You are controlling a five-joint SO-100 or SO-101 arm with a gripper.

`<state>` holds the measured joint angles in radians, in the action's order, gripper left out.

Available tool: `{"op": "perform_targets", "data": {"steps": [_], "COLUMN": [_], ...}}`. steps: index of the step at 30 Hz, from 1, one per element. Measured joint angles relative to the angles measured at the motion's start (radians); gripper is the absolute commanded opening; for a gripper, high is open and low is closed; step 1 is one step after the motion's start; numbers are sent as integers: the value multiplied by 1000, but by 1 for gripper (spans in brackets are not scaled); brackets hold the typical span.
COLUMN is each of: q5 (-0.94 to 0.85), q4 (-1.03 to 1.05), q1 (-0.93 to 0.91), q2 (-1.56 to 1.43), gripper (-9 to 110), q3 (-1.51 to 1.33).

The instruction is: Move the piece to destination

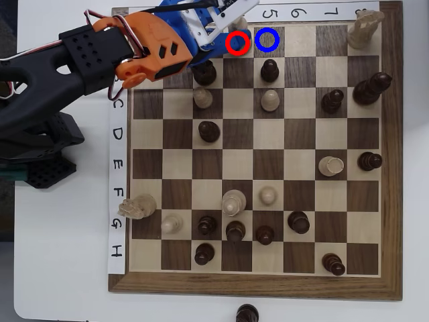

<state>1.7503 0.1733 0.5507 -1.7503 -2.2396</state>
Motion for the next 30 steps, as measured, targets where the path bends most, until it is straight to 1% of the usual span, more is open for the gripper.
{"op": "perform_targets", "data": {"steps": [14,30], "q5": [0,0], "q4": [5,58], "q1": [-12,-21], "q2": [0,0], "gripper": [2,1], "q3": [5,112]}}
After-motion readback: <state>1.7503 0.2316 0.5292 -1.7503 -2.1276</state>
